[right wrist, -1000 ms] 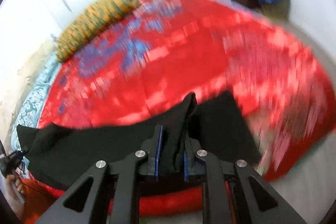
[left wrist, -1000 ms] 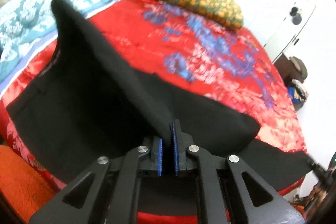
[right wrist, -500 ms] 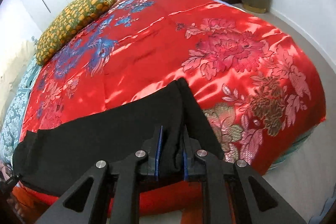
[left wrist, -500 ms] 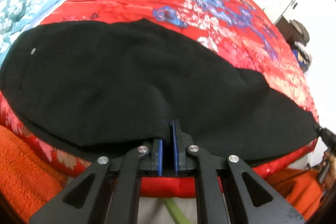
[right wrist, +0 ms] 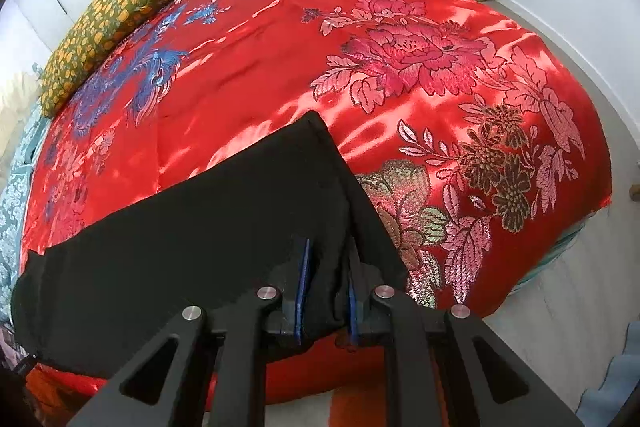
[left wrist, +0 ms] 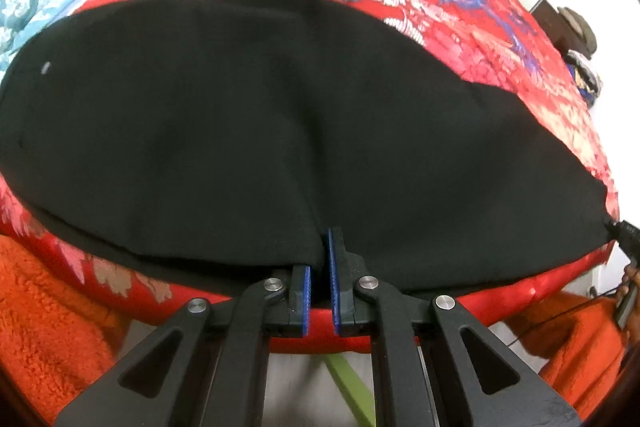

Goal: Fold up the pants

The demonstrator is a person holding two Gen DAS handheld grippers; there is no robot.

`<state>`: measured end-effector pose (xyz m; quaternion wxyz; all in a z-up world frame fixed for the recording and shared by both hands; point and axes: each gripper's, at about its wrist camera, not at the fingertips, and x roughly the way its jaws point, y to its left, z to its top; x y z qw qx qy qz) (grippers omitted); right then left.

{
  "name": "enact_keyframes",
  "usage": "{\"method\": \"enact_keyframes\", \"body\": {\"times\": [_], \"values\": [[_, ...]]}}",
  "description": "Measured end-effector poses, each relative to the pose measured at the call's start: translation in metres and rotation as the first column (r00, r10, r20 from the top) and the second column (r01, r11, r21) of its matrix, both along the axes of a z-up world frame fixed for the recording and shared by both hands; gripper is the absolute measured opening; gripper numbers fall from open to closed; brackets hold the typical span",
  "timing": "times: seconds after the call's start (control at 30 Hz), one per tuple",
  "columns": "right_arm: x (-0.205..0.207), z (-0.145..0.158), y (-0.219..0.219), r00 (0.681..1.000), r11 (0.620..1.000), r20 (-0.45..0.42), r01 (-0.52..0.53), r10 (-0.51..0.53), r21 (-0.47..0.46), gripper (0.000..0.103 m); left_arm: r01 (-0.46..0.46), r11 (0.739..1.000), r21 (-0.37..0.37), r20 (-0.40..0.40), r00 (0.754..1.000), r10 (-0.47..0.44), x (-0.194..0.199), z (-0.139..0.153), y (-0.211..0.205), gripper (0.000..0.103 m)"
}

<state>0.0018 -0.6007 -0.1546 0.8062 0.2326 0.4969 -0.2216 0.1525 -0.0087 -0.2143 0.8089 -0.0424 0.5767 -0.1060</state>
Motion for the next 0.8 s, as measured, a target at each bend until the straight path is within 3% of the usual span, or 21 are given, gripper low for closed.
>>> {"method": "enact_keyframes", "body": {"times": [0.47, 0.73, 0.8], "values": [[0.0, -0.001, 0.004, 0.999, 0.999, -0.032, -0.02, 0.019, -0.038, 0.016, 0.001, 1.0, -0.018, 0.025, 1.0, 0.0, -0.009, 0.017, 0.007, 0.004], [0.002, -0.003, 0.002, 0.999, 1.0, -0.043, -0.009, 0.008, -0.025, 0.017, 0.044, 0.997, 0.061, -0.022, 0.999, -0.043, -0.012, 0.0, -0.003, 0.004], [0.0, 0.0, -0.002, 1.0, 1.0, -0.031, 0.007, -0.007, -0.007, 0.035, 0.044, 0.997, 0.057, -0.02, 0.999, -0.042, -0.013, 0.0, -0.002, 0.005]]}}
